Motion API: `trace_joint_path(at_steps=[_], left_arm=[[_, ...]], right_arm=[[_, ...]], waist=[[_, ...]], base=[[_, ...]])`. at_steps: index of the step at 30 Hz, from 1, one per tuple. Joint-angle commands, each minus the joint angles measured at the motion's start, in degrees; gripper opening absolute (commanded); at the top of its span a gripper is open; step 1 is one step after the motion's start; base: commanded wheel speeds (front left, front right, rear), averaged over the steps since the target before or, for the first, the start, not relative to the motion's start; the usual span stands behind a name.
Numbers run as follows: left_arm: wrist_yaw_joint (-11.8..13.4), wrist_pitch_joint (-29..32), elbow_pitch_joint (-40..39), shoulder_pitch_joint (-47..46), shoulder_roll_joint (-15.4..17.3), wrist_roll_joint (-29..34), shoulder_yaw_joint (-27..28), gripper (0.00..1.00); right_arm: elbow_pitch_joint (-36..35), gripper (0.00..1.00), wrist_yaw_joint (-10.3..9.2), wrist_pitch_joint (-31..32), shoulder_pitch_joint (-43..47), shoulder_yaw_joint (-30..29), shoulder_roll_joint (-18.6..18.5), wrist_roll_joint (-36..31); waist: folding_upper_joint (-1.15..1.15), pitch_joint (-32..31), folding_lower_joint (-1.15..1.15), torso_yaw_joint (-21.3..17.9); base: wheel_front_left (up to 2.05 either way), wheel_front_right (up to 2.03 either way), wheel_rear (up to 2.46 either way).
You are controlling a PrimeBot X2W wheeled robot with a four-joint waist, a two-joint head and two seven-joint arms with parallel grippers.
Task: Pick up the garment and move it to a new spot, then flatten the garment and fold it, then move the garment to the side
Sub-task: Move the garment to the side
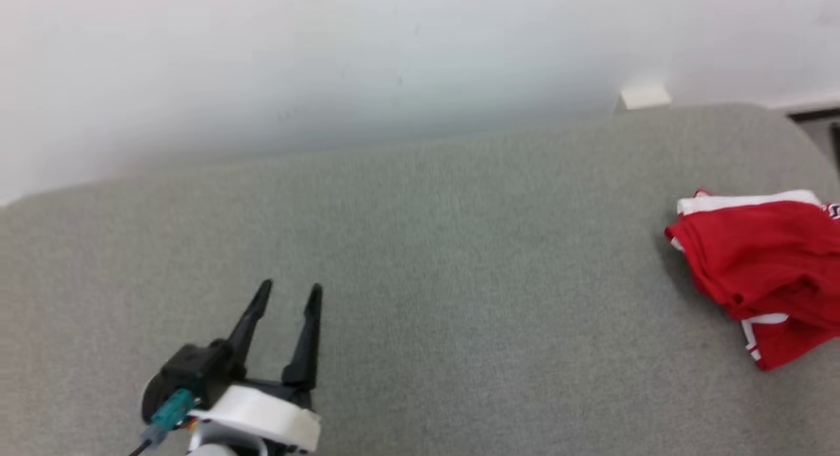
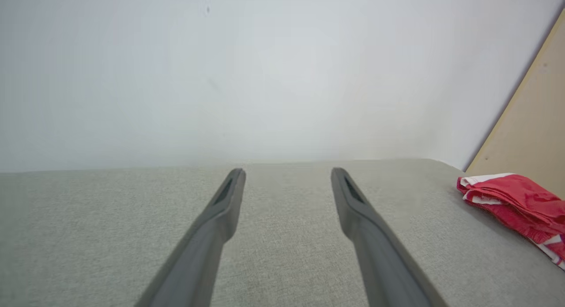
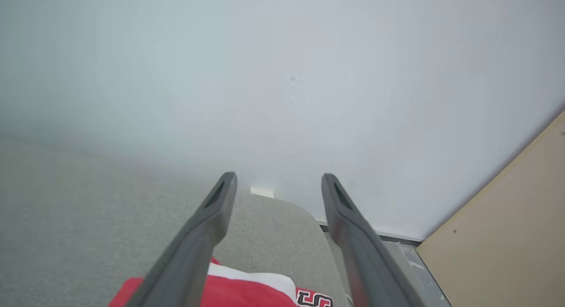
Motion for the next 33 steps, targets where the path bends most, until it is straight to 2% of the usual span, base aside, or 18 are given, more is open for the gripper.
trace_joint_path(at_steps=[1, 4, 9, 17, 24, 33], left_arm=[[0.23, -0.06, -0.41, 1.5, 0.64, -0.98, 0.95, 1.0], [0.49, -0.05, -1.25, 3.47, 1.04, -1.38, 3.39, 1.0], [-0.05, -0.05, -1.19, 6.6, 0.53, -2.78, 7.32, 1.0], [-0.53, -0.03, -0.86, 10.29, -1.3, -1.04, 10.81, 1.0], [-1.4, -0.03, 0.69, 11.87, -2.85, 1.11, 11.92, 1.0], [-2.24, -0.03, 1.96, 12.11, -3.82, 4.08, 11.98, 1.0]], right_arm=[[-2.25, 1.0, -0.13, -0.28, 2.22, -0.77, 0.39, 0.38], [-9.09, 1.0, -0.13, -0.31, 6.18, -3.89, 0.61, 0.71], [-20.99, 1.0, -0.13, -0.32, 15.77, -12.47, 2.23, -0.93], [-36.04, 1.0, -0.13, -0.33, 35.65, -26.69, 10.28, -8.27], [-44.21, 1.0, -0.13, -0.33, 48.62, -33.96, 17.62, -12.52], [-47.04, 1.0, -0.13, -0.33, 53.93, -36.92, 22.54, -14.65]], waist=[[0.0, -5.54, 0.0, 0.43], [0.0, -7.87, 0.0, 0.77], [0.0, -10.14, 0.0, 1.73], [0.0, -10.76, 0.0, 3.1], [0.0, -10.44, 0.0, 4.05], [0.0, -10.25, 0.0, 4.38]], base=[[0.0, 0.0, 0.0], [0.0, 0.0, 0.0], [0.0, 0.0, 0.0], [0.0, 0.0, 0.0], [0.0, 0.0, 0.0], [0.0, 0.0, 0.0]])
